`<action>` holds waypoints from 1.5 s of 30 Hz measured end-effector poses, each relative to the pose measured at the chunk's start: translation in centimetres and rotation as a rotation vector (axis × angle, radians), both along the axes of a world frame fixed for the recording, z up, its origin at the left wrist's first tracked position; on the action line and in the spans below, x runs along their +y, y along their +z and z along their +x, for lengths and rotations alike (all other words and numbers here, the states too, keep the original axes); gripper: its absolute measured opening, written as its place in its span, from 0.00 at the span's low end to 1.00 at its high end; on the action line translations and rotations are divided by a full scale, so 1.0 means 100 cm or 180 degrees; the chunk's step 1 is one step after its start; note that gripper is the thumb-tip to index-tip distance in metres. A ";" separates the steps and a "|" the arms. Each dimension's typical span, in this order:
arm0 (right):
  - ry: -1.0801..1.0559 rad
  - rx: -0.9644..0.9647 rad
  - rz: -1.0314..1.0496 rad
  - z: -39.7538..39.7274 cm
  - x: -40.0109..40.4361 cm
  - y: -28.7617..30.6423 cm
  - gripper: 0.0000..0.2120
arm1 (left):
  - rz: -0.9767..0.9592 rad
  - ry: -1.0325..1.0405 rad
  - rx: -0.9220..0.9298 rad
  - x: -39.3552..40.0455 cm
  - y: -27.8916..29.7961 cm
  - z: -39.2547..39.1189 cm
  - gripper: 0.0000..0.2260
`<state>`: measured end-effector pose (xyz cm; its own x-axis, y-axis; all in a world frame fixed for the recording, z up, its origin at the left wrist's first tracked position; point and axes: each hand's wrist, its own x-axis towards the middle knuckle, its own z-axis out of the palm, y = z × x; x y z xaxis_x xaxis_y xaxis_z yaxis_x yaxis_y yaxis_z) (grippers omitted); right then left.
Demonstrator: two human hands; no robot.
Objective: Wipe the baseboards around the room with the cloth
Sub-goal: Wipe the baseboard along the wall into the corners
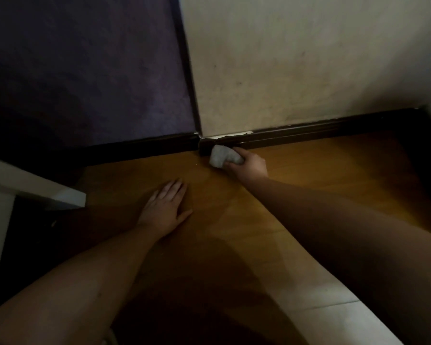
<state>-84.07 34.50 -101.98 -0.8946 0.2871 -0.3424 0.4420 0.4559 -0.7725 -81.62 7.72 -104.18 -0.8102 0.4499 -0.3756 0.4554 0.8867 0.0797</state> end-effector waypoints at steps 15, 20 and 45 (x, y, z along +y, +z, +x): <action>-0.1992 0.0180 0.0426 0.064 0.199 0.024 0.25 | 0.0061 -0.1161 -0.0179 0.173 0.003 -0.025 0.41; -0.2703 0.0148 0.0328 0.072 0.252 0.029 0.27 | -0.0143 -0.1464 -0.0410 0.213 0.001 -0.028 0.47; -0.2858 0.0393 0.0816 0.030 0.349 0.026 0.20 | -0.0031 -0.1380 -0.0452 0.226 0.000 -0.026 0.46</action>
<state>-81.08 69.37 -99.36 -0.3277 0.9404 -0.0907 0.6323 0.1470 -0.7607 -84.22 30.33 -104.17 -0.4879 0.7321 -0.4753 0.7700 0.6175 0.1608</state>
